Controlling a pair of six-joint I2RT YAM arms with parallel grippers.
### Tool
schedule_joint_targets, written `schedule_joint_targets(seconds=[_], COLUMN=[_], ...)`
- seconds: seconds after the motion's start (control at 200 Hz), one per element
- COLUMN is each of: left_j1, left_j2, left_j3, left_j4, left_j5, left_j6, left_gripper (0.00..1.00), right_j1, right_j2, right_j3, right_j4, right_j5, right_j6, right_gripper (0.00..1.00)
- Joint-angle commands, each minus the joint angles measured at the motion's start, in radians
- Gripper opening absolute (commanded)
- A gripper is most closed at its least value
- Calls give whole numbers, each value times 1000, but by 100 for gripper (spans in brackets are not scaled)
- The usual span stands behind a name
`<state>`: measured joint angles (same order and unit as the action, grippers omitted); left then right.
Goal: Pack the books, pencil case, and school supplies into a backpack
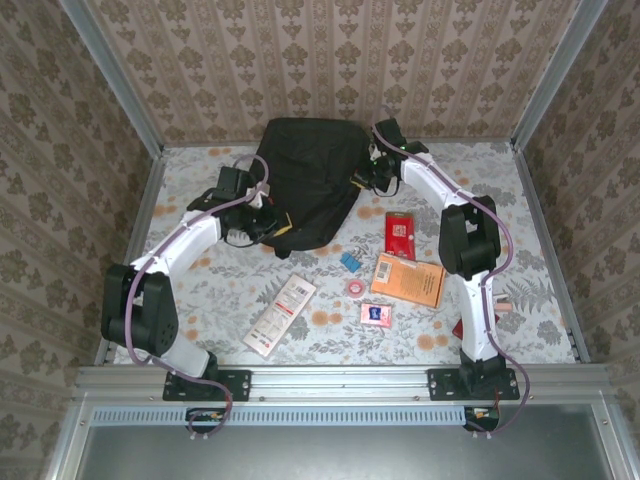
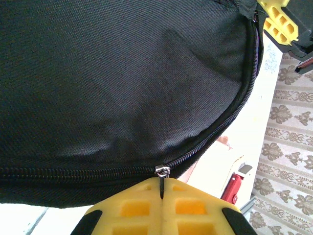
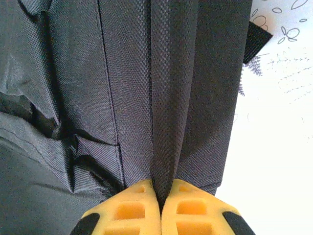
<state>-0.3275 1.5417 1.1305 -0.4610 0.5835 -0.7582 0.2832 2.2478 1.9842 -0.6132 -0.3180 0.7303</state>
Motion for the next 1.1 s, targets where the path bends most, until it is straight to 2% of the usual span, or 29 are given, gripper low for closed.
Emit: schedule_joint_targets(seconds=[0.0,0.13,0.28,0.46,0.485,0.535,0.675,0.765,1.095], left_j1=[-12,-49,-92,-122,-154,-164,-184,-202,-231], left_j2=[-11,20,48,86,91,99,120,130,131], left_j3=[44,104,150,187,193,199,216,226,216], left_j4=[-48,-51,-42,-32,-32,-29,-17,-12,2], left_j5=[-4,-6,-15,-24,-26,-29,-39,-45,-56], left_j6=[30,22,7,-5,-5,-8,-19,-23,-28], left_gripper=[0,0,0,0,0,0,0,0,0], right_j1=[-8,9,24,69,77,96,133,148,172], right_j2=[3,-63,-192,-360,-381,-417,-469,-496,-439], right_j3=[37,3,-129,-333,-359,-396,-491,-570,-562], right_j4=[-25,-38,-23,30,41,47,55,125,189], right_j5=[-14,14,39,29,29,33,1,-18,-31], right_j6=[-50,-47,62,224,239,262,368,439,496], right_gripper=[26,52,61,57,57,57,58,59,58])
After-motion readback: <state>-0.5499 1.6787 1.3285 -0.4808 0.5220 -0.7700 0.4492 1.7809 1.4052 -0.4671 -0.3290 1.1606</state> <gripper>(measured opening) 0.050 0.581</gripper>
